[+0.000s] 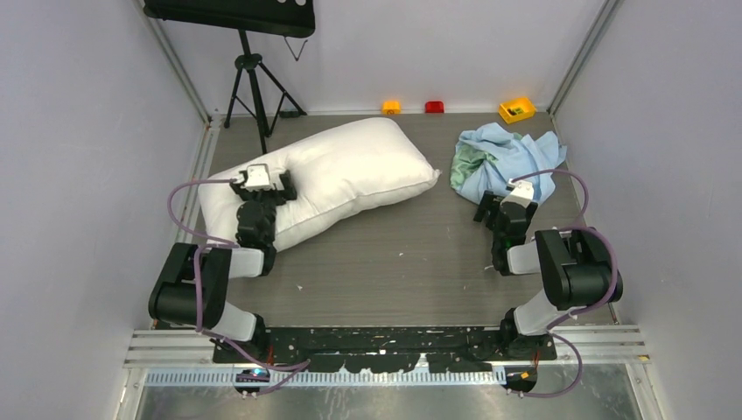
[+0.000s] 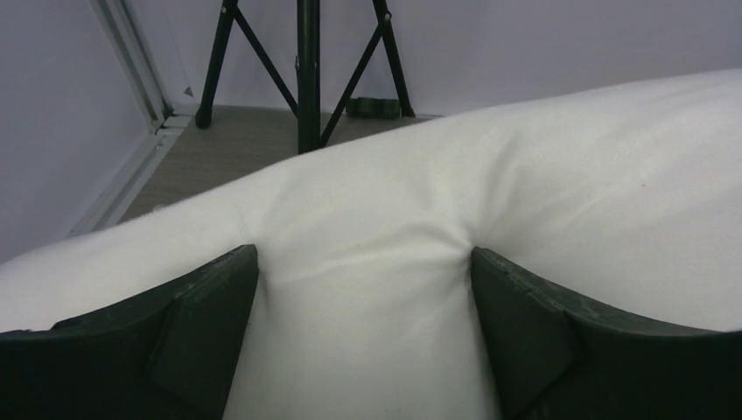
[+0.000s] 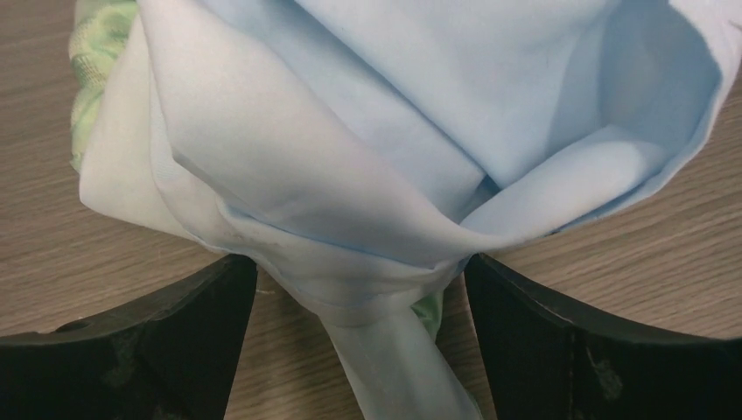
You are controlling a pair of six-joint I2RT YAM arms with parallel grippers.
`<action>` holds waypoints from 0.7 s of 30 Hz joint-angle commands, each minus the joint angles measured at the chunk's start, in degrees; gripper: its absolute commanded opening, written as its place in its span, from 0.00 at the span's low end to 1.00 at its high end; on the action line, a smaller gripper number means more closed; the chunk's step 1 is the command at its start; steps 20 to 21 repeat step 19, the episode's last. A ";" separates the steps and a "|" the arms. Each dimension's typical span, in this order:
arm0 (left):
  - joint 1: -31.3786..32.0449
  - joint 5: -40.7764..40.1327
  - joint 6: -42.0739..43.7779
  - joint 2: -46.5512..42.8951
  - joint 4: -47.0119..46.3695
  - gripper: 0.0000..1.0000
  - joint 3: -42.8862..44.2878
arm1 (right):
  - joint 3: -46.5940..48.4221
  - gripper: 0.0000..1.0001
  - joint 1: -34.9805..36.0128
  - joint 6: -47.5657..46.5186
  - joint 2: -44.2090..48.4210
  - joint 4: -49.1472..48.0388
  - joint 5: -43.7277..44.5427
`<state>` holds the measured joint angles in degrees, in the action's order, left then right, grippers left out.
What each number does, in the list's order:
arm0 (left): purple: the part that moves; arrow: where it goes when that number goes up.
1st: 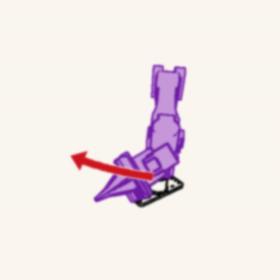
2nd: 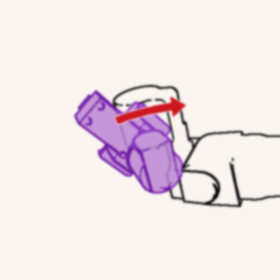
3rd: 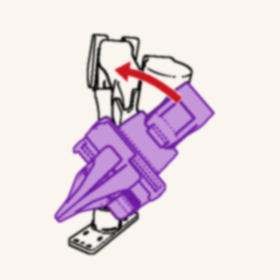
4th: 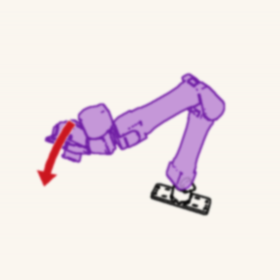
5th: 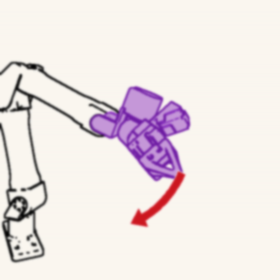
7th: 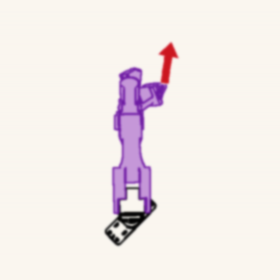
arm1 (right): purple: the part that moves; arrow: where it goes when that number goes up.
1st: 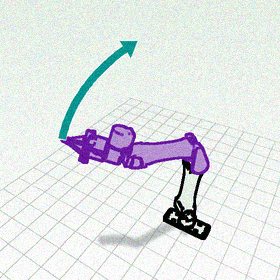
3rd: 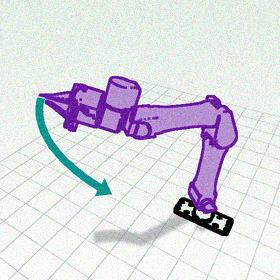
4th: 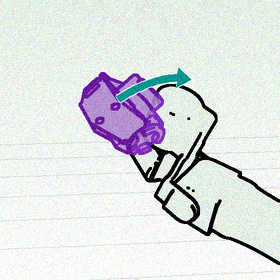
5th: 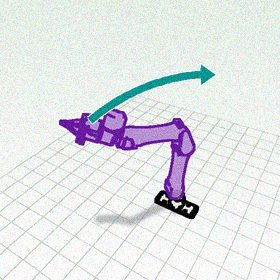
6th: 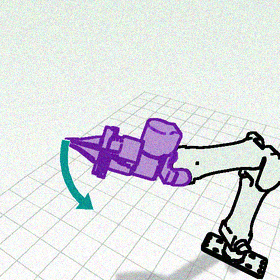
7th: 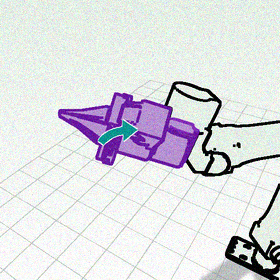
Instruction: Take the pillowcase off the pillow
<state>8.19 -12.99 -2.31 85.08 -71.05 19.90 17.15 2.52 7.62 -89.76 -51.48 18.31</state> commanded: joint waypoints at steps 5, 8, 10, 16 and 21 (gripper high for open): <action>-1.47 1.04 3.74 3.60 14.47 1.00 -0.68 | 1.33 0.94 0.23 -0.80 0.54 -6.86 2.03; -1.70 1.39 3.54 3.45 14.18 1.00 -0.71 | 1.40 0.94 0.23 -0.76 0.41 -7.05 2.09; -1.77 1.39 3.74 3.79 14.11 1.00 -0.55 | 1.45 0.94 0.23 -0.72 0.53 -6.86 2.09; -1.81 1.78 3.76 3.79 15.39 1.00 0.20 | 1.44 0.94 0.18 -0.82 0.53 -6.93 2.10; -1.92 1.96 3.77 3.65 15.38 1.00 0.02 | 1.40 0.95 0.16 -0.82 0.54 -6.92 2.02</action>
